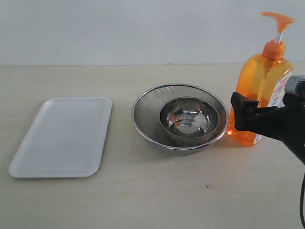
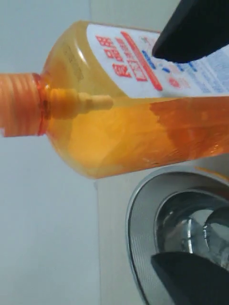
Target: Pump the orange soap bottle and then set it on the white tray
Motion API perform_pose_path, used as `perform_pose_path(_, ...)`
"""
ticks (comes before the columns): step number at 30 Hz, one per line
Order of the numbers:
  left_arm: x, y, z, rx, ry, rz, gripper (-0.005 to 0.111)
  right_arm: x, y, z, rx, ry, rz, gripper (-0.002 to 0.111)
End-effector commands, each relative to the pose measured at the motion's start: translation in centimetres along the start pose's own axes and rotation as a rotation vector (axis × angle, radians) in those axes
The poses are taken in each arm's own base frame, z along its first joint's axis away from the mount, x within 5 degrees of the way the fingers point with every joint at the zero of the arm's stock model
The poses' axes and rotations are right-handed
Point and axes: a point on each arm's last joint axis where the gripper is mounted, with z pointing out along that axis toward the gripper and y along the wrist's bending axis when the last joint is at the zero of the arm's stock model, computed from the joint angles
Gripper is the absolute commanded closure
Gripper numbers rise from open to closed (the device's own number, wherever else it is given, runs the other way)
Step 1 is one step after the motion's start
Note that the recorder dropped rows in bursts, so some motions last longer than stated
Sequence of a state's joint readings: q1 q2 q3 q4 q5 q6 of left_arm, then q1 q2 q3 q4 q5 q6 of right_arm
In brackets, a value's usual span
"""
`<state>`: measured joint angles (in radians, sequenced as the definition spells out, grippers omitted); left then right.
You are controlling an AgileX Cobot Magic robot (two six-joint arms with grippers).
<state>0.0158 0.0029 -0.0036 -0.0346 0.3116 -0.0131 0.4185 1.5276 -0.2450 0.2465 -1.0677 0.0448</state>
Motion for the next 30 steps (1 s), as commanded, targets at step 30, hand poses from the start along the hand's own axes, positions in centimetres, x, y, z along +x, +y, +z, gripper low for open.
perform_pose_path(30,0.1,0.0,0.0,-0.003,-0.004,-0.002,0.101,0.9,-1.7,5.0,0.306,-0.023,0.074,0.004)
